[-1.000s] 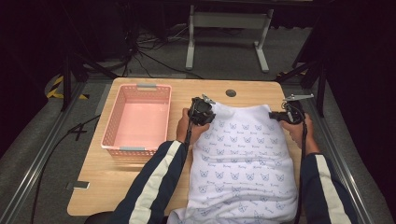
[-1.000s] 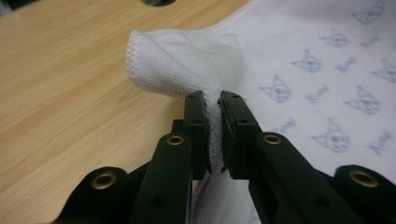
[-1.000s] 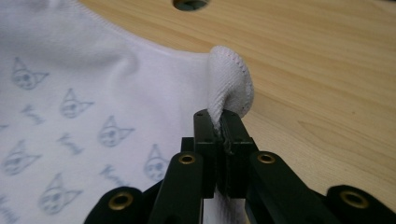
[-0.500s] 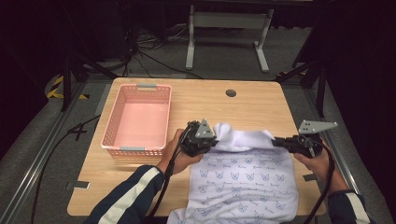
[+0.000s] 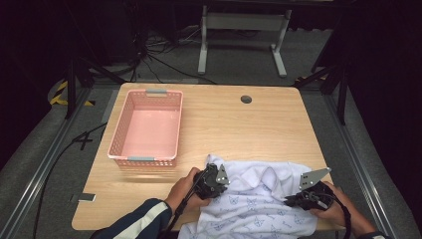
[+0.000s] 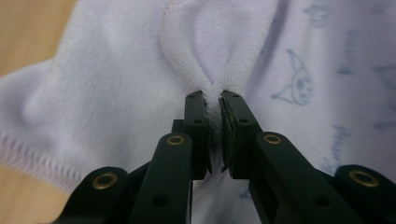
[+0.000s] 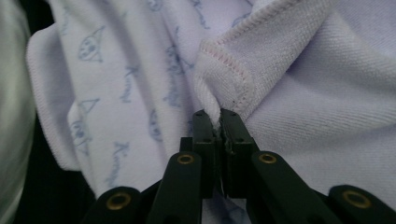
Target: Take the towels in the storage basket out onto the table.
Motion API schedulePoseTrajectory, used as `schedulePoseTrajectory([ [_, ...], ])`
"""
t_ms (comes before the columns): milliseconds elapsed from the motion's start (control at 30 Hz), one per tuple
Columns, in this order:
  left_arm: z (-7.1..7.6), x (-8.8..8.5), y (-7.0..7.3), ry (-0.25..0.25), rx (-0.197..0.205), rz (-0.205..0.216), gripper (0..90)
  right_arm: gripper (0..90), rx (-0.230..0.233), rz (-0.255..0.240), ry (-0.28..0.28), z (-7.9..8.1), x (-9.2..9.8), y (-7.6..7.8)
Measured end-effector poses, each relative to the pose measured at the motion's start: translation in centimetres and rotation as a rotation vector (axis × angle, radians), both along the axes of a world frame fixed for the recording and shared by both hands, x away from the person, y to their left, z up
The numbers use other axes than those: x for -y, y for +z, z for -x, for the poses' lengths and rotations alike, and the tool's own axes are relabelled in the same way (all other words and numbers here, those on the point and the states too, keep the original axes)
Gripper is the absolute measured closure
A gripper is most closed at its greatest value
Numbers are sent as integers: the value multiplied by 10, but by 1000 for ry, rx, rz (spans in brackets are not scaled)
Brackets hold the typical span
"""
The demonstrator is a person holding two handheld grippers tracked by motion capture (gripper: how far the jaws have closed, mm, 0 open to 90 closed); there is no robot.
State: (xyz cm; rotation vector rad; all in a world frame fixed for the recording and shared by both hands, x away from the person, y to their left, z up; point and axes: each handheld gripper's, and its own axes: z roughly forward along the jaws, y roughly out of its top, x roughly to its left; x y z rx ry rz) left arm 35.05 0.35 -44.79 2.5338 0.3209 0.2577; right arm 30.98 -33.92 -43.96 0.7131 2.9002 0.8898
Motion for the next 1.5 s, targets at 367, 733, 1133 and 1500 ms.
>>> schedulePoseTrajectory([
  [367, -57, 22, -3, 179, 72, 16, 822, 867, 153, 79, -180, -67, 3, 0],
  [733, -122, 37, -5, 341, 120, 17, 825, 867, 284, 130, -310, -141, -1, -3],
  [1133, -174, 42, -7, 498, 161, 4, 827, 869, 299, 109, -448, -195, -13, -6],
  [1500, -194, 46, 1, 562, 180, -28, 822, 865, 313, 138, -520, -222, -29, -4],
])
